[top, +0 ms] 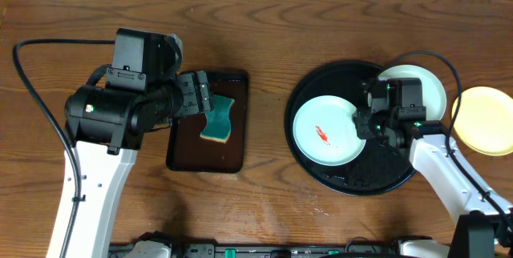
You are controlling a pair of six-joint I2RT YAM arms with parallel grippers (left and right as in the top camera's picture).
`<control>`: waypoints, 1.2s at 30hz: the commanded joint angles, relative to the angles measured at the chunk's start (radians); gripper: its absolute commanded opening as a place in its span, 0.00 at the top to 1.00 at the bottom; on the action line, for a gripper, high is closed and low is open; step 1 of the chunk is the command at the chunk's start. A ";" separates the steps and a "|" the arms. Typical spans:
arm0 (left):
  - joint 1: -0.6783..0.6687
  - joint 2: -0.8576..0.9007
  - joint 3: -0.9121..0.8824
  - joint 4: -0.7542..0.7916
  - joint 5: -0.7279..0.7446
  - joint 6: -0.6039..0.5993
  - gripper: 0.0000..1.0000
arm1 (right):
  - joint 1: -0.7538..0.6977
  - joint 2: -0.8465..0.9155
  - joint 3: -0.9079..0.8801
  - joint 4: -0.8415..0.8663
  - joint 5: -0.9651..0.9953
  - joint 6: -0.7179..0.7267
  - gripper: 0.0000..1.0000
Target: Clean dirty plates on tray and stack at the side
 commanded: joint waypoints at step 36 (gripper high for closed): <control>0.004 0.000 0.002 -0.002 0.002 -0.004 0.16 | -0.035 0.271 0.021 0.220 -0.042 -0.253 0.99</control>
